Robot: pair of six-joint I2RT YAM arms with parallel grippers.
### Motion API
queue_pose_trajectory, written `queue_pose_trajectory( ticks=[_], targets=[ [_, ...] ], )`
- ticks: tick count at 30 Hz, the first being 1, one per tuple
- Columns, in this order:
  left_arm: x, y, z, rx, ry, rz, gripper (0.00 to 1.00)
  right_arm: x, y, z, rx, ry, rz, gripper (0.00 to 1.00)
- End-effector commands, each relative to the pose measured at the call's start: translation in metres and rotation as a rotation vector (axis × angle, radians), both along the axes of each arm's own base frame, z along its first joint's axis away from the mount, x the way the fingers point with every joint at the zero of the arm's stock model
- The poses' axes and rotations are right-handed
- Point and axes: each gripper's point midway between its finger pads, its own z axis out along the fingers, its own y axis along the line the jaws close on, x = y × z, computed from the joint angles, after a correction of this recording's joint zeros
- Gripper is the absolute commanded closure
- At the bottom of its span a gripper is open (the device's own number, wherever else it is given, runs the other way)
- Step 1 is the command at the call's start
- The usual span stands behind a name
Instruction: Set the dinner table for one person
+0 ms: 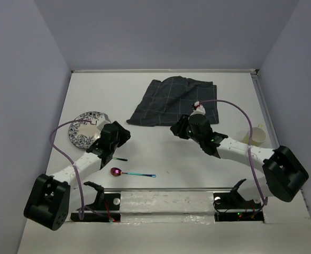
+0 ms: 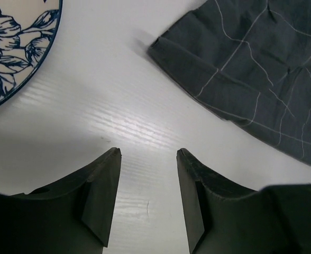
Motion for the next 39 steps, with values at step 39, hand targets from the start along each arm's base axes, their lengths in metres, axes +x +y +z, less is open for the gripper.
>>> queue_pose_trajectory(
  ticks=[39],
  targets=[
    [0.120, -0.017, -0.007, -0.075, 0.010, 0.297, 0.41, -0.064, -0.030, -0.031, -0.122, 0.017, 0.207, 0.62]
  ],
)
